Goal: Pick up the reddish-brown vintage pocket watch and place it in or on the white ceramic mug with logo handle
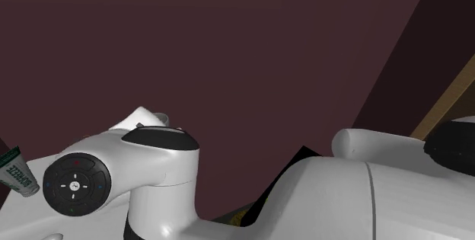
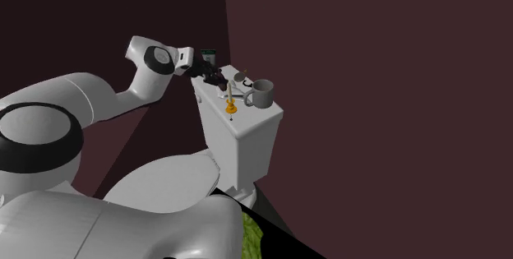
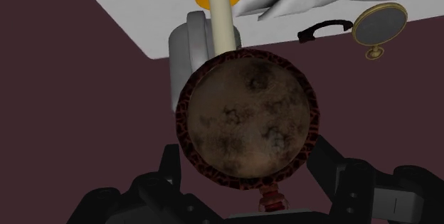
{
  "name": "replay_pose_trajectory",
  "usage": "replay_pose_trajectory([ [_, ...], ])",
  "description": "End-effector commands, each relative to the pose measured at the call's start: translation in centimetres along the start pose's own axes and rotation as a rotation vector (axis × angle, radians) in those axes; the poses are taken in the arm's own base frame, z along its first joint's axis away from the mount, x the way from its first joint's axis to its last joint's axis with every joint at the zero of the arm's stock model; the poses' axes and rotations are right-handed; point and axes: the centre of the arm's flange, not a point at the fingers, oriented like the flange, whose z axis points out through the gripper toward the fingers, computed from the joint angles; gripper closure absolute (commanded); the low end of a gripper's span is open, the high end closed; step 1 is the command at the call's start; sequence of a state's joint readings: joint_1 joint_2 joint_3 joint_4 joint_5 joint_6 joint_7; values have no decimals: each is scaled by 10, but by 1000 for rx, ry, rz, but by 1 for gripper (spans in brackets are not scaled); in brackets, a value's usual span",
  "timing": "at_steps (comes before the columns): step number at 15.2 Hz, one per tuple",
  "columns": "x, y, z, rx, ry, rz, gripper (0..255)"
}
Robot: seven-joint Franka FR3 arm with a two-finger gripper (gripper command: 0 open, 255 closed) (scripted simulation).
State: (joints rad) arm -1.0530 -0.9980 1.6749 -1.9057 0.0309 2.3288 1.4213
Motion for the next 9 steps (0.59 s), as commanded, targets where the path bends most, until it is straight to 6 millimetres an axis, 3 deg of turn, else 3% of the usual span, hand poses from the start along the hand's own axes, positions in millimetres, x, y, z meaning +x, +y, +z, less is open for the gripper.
replay_pose_trajectory([
  [1, 9, 1, -5, 0, 0, 0, 255],
  [9, 43, -1, -28, 0, 0, 0, 255],
])
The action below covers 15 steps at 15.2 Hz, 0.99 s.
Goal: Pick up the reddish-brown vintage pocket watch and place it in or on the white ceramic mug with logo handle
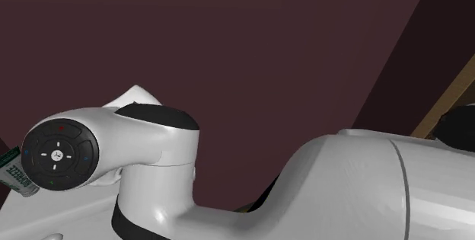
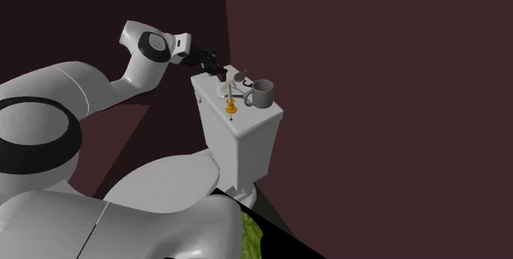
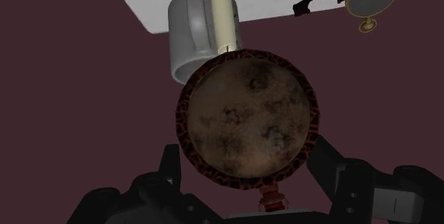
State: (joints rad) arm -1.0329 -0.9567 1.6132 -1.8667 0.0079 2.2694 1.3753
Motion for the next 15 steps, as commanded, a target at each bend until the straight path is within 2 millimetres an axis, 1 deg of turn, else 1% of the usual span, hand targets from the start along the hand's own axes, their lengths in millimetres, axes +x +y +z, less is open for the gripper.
replay_pose_trajectory([
  [1, 12, 0, 7, 0, 0, 0, 255],
  [12, 103, 14, 119, 0, 0, 0, 255],
  [13, 108, 14, 126, 0, 0, 0, 255],
  [15, 99, 15, 132, 0, 0, 0, 255],
])
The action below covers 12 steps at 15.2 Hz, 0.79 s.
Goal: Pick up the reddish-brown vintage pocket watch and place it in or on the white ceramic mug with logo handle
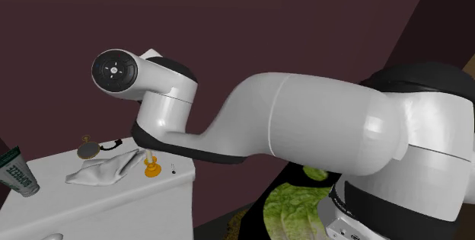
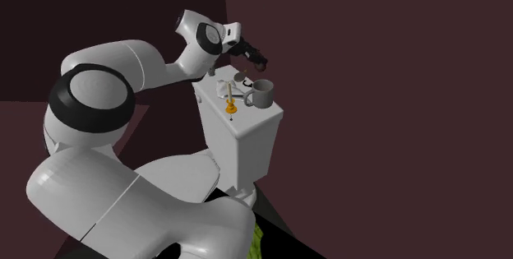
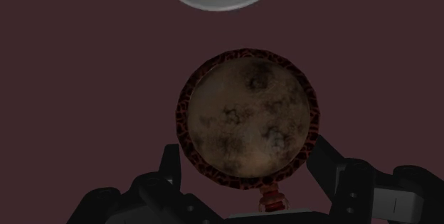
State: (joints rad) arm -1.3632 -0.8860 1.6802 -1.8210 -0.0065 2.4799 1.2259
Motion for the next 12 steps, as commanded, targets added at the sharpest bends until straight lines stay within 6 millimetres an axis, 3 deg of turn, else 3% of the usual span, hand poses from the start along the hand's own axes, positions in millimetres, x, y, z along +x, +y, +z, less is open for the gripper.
replay_pose_trajectory([
  [1, -6, 0, 6, 1, 0, 0, 255],
  [12, -55, 2, 38, 1, 0, 0, 255],
])
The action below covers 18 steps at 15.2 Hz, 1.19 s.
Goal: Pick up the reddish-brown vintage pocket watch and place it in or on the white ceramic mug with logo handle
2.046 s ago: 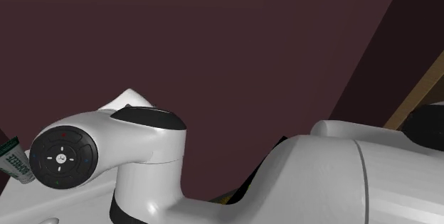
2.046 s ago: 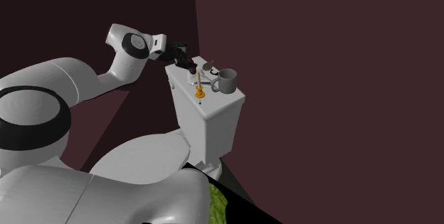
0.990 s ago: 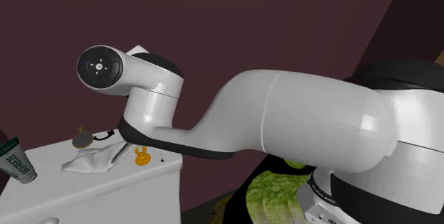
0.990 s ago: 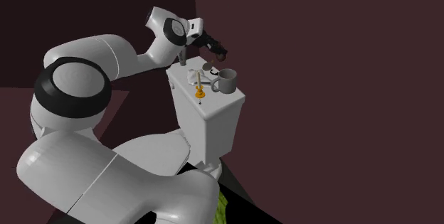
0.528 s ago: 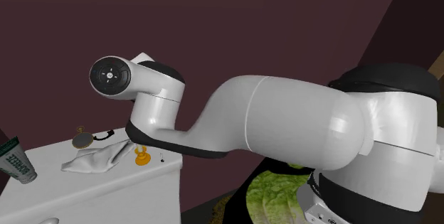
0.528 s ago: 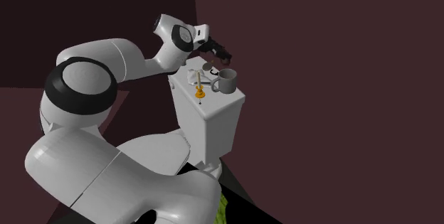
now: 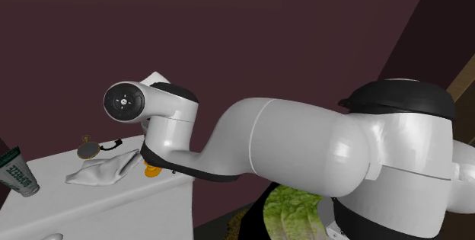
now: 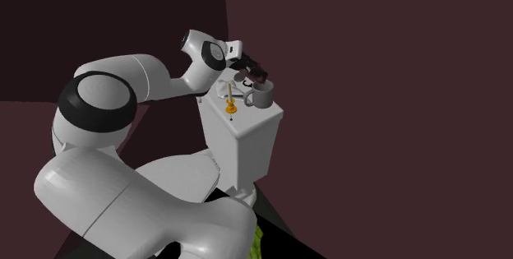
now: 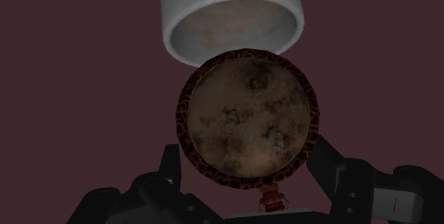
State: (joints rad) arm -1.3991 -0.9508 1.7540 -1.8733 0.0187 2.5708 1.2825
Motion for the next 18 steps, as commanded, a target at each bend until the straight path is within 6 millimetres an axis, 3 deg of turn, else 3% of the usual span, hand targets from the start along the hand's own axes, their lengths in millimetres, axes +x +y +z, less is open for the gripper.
replay_pose_trajectory([
  [1, -10, 1, 5, 0, 0, 0, 255],
  [10, -15, 1, 9, 0, 0, 0, 255],
  [11, -15, 1, 9, 0, 0, 0, 0],
  [16, -15, 1, 9, 0, 0, 0, 0],
  [18, -15, 1, -18, 0, 0, 0, 0],
])
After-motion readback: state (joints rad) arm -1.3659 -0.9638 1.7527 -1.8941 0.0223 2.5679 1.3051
